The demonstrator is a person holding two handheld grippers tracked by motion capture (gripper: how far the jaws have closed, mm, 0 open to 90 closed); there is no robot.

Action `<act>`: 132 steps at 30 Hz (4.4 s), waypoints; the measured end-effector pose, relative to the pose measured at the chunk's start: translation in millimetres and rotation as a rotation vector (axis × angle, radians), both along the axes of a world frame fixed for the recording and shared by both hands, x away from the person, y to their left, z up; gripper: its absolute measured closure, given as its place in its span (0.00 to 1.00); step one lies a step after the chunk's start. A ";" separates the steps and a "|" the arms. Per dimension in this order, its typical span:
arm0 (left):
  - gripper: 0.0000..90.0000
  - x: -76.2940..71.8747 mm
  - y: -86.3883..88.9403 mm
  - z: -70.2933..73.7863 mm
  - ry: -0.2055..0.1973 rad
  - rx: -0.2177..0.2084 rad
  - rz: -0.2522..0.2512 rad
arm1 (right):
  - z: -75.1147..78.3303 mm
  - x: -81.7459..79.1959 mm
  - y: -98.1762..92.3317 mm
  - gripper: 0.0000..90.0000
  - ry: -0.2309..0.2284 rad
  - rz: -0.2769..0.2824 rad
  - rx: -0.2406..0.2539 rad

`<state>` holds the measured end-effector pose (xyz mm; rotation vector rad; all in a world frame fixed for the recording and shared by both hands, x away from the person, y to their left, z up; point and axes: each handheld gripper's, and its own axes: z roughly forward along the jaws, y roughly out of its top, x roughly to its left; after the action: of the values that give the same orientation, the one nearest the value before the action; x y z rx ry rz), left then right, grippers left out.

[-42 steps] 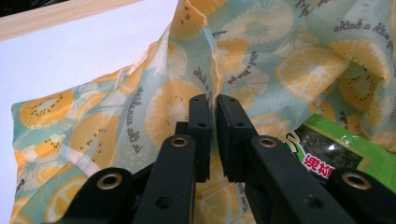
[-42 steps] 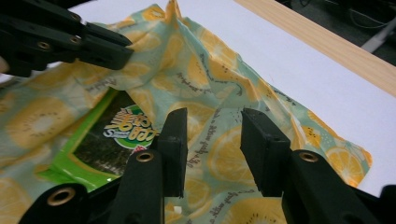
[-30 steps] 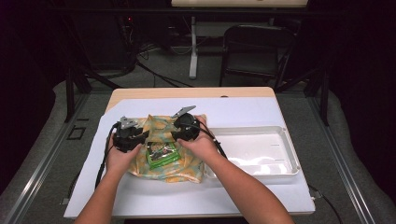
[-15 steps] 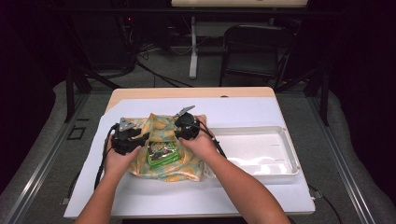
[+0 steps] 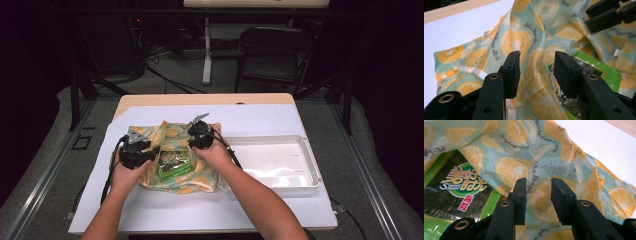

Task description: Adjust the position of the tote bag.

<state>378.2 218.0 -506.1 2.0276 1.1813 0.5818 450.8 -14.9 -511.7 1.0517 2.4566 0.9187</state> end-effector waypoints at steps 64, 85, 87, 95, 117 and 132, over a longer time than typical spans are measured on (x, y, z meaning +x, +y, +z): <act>0.57 -7.2 10.2 -4.8 0.005 0.003 0.022 | -11.8 0.6 62.8 0.60 0.020 0.217 -0.051; 0.57 -8.0 7.6 -8.0 0.016 0.014 0.018 | -12.3 -2.3 66.9 1.00 0.025 0.235 -0.096; 0.57 -8.0 6.3 -8.7 0.017 0.016 0.011 | -11.2 -1.5 66.7 1.00 0.020 0.227 -0.092; 0.60 -7.8 0.1 -13.1 0.031 0.039 -0.006 | -5.3 3.5 64.0 1.00 0.000 0.193 -0.069; 0.98 -10.5 5.8 -12.0 0.051 0.063 -0.003 | -0.6 26.1 63.7 1.00 -0.060 0.100 -0.072; 0.96 -11.6 16.1 -7.5 0.023 0.035 0.048 | -2.2 41.6 68.2 1.00 -0.058 0.049 -0.095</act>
<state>366.7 234.0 -513.5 2.0454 1.2440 0.6080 492.4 53.3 -513.9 0.9241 2.4617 0.8259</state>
